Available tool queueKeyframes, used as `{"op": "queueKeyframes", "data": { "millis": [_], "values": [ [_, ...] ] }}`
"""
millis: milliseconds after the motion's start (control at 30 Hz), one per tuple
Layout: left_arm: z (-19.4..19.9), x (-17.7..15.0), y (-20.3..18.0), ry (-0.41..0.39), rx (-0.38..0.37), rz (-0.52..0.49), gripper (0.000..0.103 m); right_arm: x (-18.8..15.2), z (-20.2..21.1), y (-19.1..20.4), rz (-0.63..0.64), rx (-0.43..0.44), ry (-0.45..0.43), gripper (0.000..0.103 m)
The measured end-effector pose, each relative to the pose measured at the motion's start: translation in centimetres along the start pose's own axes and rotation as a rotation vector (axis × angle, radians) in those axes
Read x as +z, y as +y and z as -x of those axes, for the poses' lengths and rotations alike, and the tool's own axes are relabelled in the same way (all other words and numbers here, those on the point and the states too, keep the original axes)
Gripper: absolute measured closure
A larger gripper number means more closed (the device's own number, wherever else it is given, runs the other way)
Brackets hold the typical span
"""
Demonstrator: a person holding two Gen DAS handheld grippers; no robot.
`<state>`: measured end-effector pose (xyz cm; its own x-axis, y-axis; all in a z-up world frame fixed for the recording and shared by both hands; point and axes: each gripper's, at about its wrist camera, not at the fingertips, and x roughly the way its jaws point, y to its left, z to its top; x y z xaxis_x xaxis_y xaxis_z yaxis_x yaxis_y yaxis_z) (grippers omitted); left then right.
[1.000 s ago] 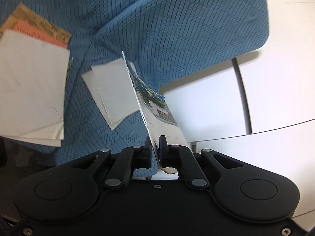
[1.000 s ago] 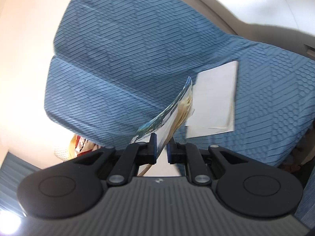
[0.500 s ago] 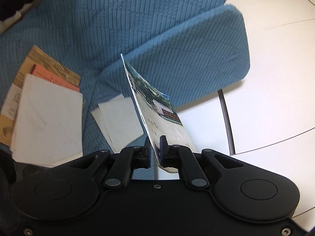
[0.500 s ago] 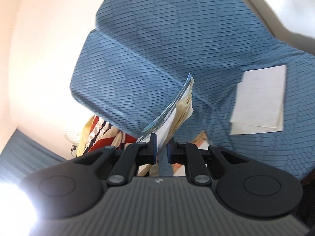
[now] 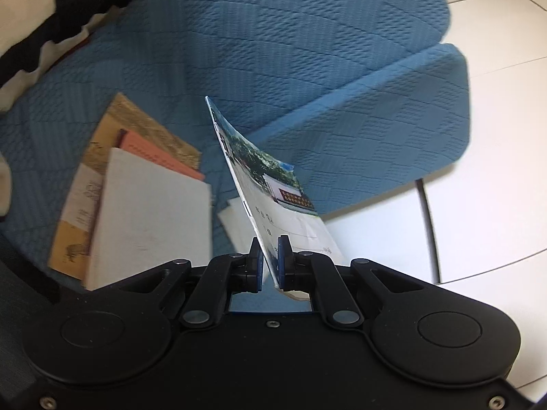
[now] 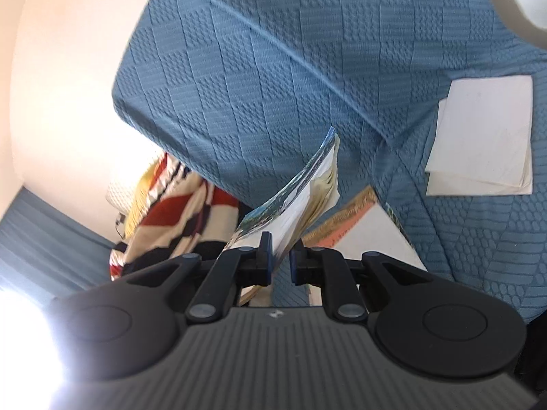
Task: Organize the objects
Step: 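Lift the postcard and carry it toward the book stack with both grippers, then lower the postcard onto the book stack and open both grippers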
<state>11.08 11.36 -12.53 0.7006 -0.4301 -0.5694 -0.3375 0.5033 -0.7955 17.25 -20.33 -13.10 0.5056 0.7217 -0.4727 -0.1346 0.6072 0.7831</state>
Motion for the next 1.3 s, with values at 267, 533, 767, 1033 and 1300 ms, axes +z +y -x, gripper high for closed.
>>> {"op": "queueKeyframes", "data": {
  "millis": [267,533,767,1033,1300],
  "values": [
    [-2.0,-0.5,4.6,0.017,0.069,0.011,0.096,-2.5,-3.6,-1.1,0.078,-0.062,0.068,0.090],
    [-3.6,-1.8,6.8,0.018,0.156,-0.004,0.095,-4.9,-5.7,-2.0,0.195,-0.128,0.111,0.090],
    [-4.6,-2.8,7.8,0.041,0.206,-0.012,0.095,-6.4,-6.6,-2.6,0.240,-0.185,0.136,0.090],
    [-5.0,-3.5,7.9,0.069,0.260,-0.038,0.082,-7.1,-7.4,-3.5,0.238,-0.259,0.217,0.082],
    [-3.8,-4.1,6.6,0.066,0.294,-0.077,0.058,-7.4,-6.3,-3.9,0.223,-0.295,0.243,0.043]
  ]
}}
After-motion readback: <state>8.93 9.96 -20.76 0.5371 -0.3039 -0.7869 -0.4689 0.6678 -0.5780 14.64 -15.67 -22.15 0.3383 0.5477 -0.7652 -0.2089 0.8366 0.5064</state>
